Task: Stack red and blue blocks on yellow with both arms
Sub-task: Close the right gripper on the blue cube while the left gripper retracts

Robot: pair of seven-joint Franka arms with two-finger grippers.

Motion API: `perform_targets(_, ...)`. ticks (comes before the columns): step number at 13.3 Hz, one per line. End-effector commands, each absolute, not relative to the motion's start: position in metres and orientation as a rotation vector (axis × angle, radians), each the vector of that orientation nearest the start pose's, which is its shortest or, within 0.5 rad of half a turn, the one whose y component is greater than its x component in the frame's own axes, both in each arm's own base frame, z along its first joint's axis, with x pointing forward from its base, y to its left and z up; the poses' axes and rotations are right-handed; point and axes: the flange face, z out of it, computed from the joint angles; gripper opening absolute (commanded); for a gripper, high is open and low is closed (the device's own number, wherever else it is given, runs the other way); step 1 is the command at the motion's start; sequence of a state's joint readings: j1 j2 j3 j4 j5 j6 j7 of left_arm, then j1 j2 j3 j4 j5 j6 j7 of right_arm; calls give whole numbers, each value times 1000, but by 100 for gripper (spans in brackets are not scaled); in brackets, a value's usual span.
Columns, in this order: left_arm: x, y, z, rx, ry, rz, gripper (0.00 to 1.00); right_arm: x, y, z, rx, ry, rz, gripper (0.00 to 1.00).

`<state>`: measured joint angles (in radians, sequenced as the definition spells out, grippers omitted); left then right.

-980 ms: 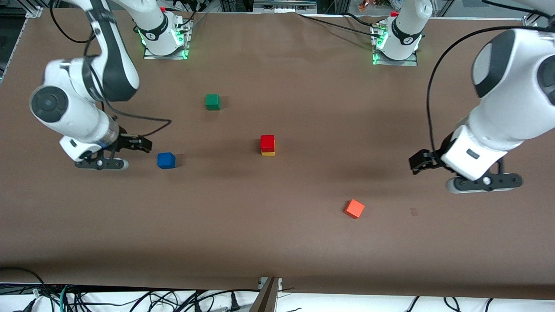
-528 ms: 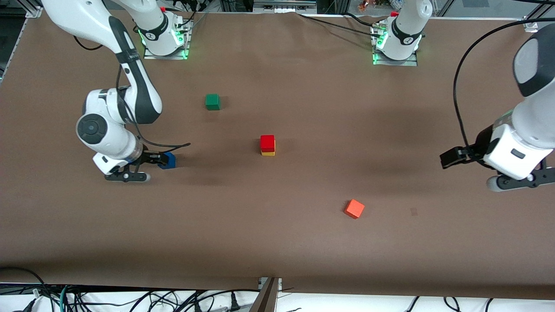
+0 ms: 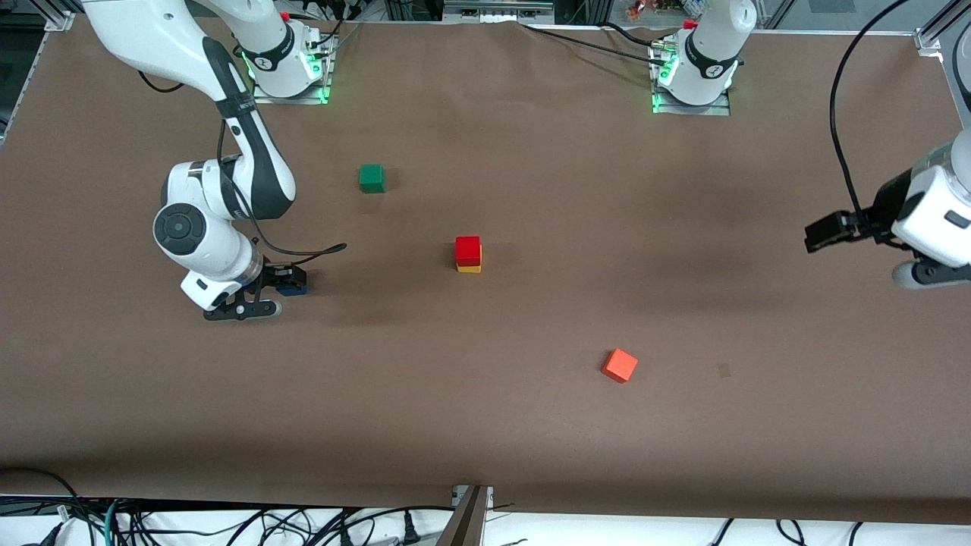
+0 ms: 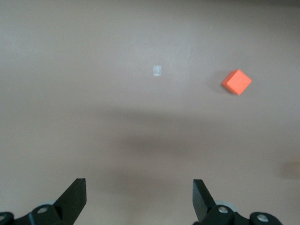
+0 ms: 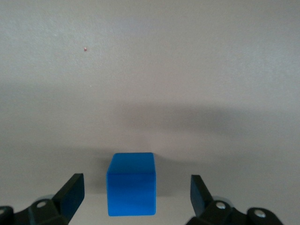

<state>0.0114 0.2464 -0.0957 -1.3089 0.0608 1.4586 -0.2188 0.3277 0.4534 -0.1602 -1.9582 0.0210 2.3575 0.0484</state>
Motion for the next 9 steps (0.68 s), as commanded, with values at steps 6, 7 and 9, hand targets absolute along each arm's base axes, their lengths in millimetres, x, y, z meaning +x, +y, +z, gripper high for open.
perform_targets(6, 568, -34, 587, -3133, -188, 126, 100, 592, 114, 199, -3170, -212, 71, 100)
perform_targets(7, 570, -32, 584, -3134, -193, 136, 100, 591, 113, 196, -3171, -212, 78, 98)
perform_targets(9, 576, -26, 578, -3134, -205, 150, 100, 590, 113, 189, -3173, -214, 89, 90)
